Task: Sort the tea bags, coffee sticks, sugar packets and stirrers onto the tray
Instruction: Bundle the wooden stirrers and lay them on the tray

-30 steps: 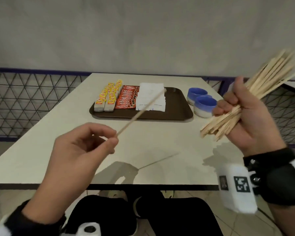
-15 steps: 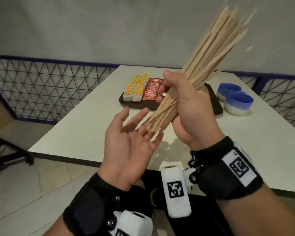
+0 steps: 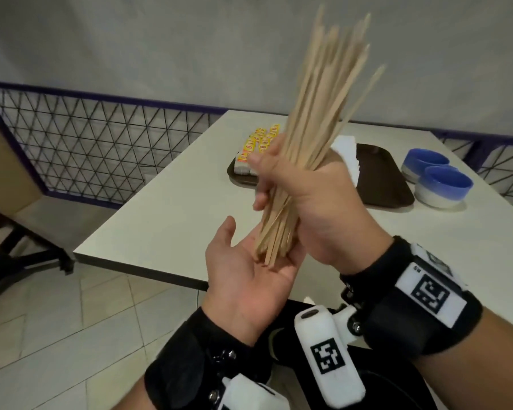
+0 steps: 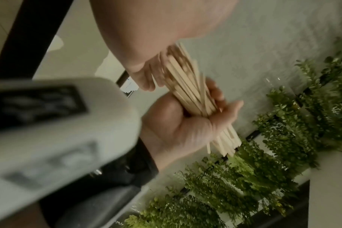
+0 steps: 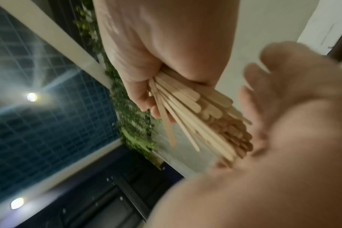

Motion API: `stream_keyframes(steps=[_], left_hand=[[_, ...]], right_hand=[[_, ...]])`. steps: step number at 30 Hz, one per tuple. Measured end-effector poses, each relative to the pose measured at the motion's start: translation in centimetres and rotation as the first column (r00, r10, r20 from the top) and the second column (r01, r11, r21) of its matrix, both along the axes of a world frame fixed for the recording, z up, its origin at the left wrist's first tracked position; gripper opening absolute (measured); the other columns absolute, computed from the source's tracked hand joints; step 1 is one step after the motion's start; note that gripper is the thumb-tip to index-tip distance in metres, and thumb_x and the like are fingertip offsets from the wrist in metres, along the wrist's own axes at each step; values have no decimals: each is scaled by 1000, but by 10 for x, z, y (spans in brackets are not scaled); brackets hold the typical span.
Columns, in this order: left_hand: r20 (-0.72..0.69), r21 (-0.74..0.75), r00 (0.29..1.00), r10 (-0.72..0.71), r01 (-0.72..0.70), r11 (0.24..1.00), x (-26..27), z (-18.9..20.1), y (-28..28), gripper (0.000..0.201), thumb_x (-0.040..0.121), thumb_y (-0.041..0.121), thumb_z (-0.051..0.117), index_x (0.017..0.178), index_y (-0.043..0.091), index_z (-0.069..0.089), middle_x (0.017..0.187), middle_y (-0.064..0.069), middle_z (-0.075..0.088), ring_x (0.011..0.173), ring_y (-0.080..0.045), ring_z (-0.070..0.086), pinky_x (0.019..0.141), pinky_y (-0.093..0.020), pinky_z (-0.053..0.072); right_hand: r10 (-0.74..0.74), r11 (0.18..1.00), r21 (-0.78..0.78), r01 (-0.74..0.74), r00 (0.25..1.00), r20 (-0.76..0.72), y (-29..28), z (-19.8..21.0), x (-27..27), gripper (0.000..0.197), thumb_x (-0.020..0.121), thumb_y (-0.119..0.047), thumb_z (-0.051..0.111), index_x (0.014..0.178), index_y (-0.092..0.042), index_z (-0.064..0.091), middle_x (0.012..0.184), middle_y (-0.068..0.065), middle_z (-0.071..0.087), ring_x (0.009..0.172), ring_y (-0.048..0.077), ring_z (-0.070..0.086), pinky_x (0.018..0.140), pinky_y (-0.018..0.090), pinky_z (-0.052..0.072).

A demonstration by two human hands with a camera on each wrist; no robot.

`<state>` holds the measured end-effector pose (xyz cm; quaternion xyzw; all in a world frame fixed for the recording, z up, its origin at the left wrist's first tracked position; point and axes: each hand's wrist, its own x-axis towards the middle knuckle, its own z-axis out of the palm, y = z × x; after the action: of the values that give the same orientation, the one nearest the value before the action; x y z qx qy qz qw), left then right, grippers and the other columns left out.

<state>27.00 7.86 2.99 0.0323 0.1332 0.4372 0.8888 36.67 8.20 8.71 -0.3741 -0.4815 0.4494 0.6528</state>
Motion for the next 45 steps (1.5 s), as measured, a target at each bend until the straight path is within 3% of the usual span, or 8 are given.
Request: stream_keyframes(steps=[8, 12, 19, 24, 31, 34, 38, 45], left_hand=[[-25, -68, 1000, 12, -14, 998, 0, -5, 0, 60, 101, 42, 41, 119, -8, 69, 123, -27, 68, 121, -37, 64, 112, -48, 43], [-83, -80, 996, 13, -20, 997, 3, -5, 2, 46, 98, 30, 47, 104, -5, 76, 108, -23, 74, 94, -34, 74, 94, -44, 54], [-73, -82, 997, -22, 15, 996, 3, -5, 7, 39, 90, 16, 48, 93, -11, 76, 104, -27, 73, 86, -39, 75, 89, -50, 56], [-122, -34, 992, -21, 17, 999, 5, -4, 6, 42, 81, 14, 49, 108, -5, 75, 109, -23, 73, 94, -35, 73, 85, -46, 57], [-141, -60, 988, -59, 51, 997, 11, 0, 6, 36, 92, 11, 42, 103, -7, 72, 103, -25, 73, 91, -36, 73, 91, -48, 55], [-147, -80, 986, -82, 70, 994, 8, 5, 6, 31, 82, 2, 44, 79, -9, 72, 92, -27, 72, 86, -38, 71, 92, -51, 54], [-162, -54, 985, -63, 54, 997, 8, 16, 3, 51, 92, 0, 36, 57, -10, 72, 94, -33, 72, 95, -43, 70, 96, -56, 52], [-164, -109, 984, -63, 45, 993, 14, 8, 4, 30, 87, 2, 43, 86, -10, 70, 91, -30, 73, 76, -41, 75, 86, -54, 56]], right_hand=[[10, 997, -73, -8, 999, 34, 3, -6, -1, 20, 85, 3, 75, 82, -10, 60, 63, 8, 57, 55, 24, 58, 53, 27, 51], [18, 997, -73, -7, 989, 147, 2, -9, -5, 22, 83, 6, 76, 91, -6, 60, 64, 9, 56, 54, 24, 58, 54, 32, 53], [4, 998, -68, 11, 975, 224, 7, -5, 8, 36, 76, 6, 81, 104, -8, 63, 76, 12, 65, 67, 26, 67, 69, 40, 58], [20, 995, -99, 7, 964, 267, 4, -17, 5, 38, 72, 0, 84, 101, -16, 66, 80, 6, 66, 77, 20, 67, 84, 47, 58], [36, 994, -109, -21, 989, 142, 4, -13, 5, 23, 71, -3, 79, 88, -1, 64, 69, 10, 63, 64, 26, 66, 62, 34, 55], [22, 995, -96, -18, 999, 40, 5, -3, 13, 30, 70, -3, 77, 95, 2, 62, 72, 14, 63, 63, 26, 66, 60, 31, 55], [-28, 998, -57, 27, 999, -27, 7, 5, 22, 21, 68, 1, 73, 86, -6, 65, 75, 17, 60, 64, 28, 65, 71, 43, 55], [-174, 983, 4, 181, 935, 311, 7, -7, 23, 18, 64, -2, 74, 78, -1, 63, 72, 25, 61, 66, 31, 64, 66, 51, 59]])
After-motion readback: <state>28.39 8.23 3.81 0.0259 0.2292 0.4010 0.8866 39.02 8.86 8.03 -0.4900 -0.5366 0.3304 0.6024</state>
